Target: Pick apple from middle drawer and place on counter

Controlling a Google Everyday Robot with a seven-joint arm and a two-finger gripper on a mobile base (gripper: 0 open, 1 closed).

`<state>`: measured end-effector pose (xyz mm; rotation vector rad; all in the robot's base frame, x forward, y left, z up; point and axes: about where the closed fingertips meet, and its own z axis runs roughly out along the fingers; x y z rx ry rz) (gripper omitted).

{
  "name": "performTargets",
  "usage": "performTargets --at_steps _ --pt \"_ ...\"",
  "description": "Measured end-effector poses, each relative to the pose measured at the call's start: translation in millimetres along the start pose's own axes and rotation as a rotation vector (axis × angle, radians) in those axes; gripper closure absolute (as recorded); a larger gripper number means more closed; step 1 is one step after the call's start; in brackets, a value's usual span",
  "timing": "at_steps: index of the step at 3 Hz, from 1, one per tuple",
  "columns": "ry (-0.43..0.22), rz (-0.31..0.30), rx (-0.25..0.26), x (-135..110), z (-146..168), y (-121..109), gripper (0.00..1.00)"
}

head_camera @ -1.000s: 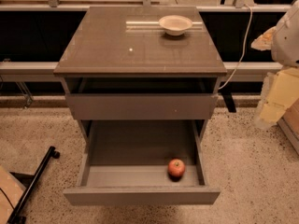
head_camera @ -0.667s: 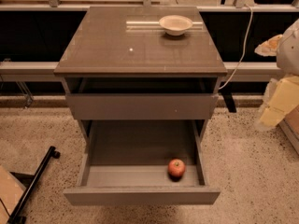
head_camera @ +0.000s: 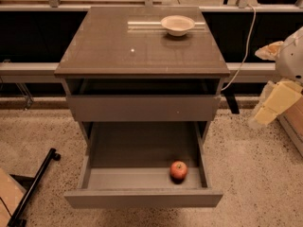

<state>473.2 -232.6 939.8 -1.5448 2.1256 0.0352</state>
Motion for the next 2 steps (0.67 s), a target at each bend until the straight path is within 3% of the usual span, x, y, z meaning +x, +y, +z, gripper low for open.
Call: performTargets --at_steps 1,2 --pt "-0.022 0.026 -0.040 -0.7 20.9 16.2 0.00" --pt "-0.100 0.088 -0.111 -5.1 90.7 57.1 0.00"
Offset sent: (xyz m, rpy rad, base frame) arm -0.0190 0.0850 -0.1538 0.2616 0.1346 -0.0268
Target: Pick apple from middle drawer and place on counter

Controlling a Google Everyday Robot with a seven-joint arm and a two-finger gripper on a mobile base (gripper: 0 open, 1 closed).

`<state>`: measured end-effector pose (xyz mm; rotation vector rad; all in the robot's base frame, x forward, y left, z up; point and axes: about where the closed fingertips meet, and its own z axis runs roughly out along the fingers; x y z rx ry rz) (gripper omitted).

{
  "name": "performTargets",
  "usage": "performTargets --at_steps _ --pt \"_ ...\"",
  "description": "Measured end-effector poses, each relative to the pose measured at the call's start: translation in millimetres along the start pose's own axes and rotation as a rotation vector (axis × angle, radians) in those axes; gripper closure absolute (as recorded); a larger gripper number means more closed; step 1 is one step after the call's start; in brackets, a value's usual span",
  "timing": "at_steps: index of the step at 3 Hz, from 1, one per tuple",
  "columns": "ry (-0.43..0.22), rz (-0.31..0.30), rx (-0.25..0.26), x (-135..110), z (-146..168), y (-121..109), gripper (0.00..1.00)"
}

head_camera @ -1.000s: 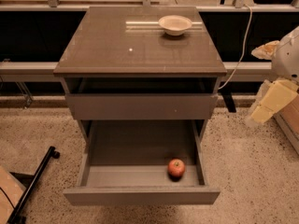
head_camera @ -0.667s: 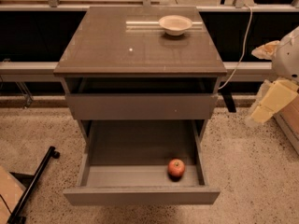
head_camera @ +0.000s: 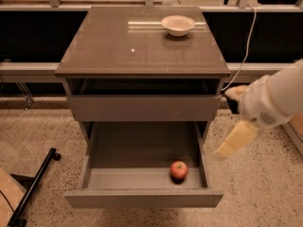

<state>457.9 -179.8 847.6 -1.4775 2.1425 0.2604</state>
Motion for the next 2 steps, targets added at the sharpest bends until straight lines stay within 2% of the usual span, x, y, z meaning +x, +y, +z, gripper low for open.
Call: performTargets --at_steps 1,2 --pt "-0.030 0.017 0.009 10.8 69.4 10.0 0.00" --pt "-0.029 0.017 0.006 10.8 69.7 10.7 0.00"
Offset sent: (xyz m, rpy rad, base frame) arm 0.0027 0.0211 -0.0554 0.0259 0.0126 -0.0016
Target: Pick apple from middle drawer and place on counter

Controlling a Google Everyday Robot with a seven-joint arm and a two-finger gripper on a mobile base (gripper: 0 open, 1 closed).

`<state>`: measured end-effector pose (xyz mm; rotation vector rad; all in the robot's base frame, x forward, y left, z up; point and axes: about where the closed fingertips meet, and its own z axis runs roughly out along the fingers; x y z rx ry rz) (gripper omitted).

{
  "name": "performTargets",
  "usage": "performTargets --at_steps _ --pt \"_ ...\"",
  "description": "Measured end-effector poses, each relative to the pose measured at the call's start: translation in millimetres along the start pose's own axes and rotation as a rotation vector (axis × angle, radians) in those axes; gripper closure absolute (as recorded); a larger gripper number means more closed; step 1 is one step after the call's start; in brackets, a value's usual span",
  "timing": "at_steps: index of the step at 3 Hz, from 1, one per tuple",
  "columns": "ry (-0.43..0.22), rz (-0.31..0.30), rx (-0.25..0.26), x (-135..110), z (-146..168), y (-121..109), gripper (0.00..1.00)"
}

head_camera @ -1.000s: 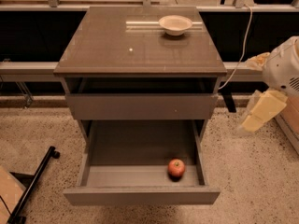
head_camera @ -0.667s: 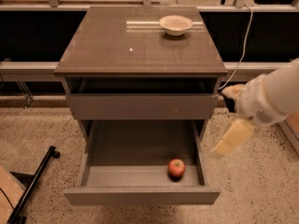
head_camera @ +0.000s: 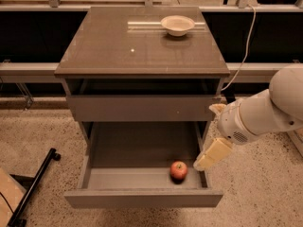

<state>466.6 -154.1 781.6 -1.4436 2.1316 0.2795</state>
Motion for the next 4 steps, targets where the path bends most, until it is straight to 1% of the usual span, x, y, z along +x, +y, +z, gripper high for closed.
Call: performTargets --at_steps 1,2,3,4 --pt "-0.027 0.046 -0.015 7.3 42.6 1.6 0.00" --pt "-0.050 0.076 -0.037 26.3 89.4 -5.4 0.00" --pt "-0.029 0.072 -0.091 57.1 144.1 -18.1 0.00" --pt "-0.029 0.072 -0.091 57.1 144.1 -18.1 0.00"
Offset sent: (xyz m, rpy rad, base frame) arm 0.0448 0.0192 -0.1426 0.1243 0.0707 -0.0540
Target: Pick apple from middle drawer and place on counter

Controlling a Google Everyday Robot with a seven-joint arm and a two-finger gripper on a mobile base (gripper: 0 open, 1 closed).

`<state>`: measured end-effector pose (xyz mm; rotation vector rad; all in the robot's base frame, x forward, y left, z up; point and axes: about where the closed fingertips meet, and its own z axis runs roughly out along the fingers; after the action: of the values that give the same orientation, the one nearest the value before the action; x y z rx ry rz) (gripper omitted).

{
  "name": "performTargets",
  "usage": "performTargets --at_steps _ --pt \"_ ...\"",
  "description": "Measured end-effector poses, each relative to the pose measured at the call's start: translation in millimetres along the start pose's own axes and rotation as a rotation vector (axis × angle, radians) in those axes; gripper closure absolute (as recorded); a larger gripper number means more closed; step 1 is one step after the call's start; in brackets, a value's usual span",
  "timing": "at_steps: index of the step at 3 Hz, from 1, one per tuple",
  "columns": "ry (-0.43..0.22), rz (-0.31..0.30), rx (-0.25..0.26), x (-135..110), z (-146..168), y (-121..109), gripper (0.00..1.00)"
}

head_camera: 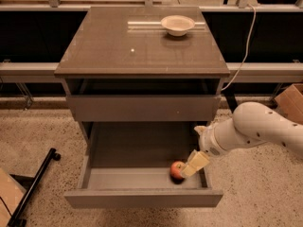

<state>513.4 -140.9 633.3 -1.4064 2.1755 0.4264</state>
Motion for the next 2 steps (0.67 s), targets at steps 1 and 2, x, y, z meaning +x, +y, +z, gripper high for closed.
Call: performTargets --at_steps 1,2 --pt "0.004 0.047 -0.023 7.9 32.0 2.9 0.00" --pt "0.009 0.075 -0.039 27.3 78.5 -11.2 0.00"
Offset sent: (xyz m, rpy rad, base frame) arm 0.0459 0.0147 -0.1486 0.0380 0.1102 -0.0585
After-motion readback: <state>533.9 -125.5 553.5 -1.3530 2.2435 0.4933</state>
